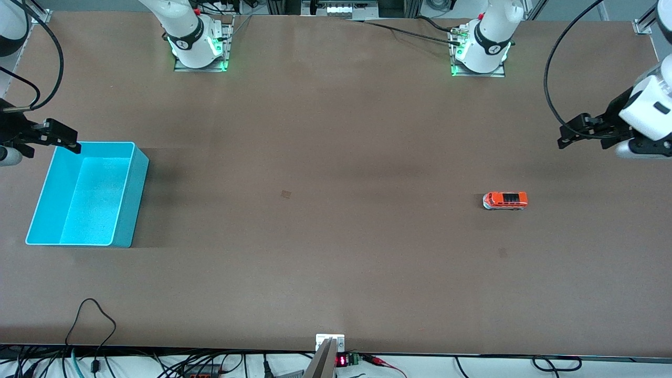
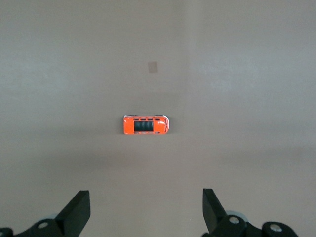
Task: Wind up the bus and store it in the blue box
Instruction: 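Reach the left gripper over the orange toy bus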
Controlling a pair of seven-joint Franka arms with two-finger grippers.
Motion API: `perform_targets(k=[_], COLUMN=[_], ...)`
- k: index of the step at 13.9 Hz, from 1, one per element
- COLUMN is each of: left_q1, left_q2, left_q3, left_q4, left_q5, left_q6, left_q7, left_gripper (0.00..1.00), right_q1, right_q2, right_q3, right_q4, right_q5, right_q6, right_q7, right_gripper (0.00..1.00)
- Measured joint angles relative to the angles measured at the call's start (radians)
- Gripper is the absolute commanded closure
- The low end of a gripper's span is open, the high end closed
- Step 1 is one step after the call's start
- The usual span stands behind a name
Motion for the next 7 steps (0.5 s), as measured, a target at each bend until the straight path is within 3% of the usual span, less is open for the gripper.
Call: perform_targets(k=[7], left_q1=[-0.001], left_q2=[0.192], left_q3=[-0.001], left_q4=[-0.021], left_q5=[0.000], left_q6=[-0.011], left_q7=[0.153], left_gripper=[0.00], right_q1=[0.001], right_q2=[0.000], right_q3=[0.001], right_q4=[0.000], right_q5=[0.000], right_q6=[0.000], right_q7=[0.000], right_gripper=[0.00])
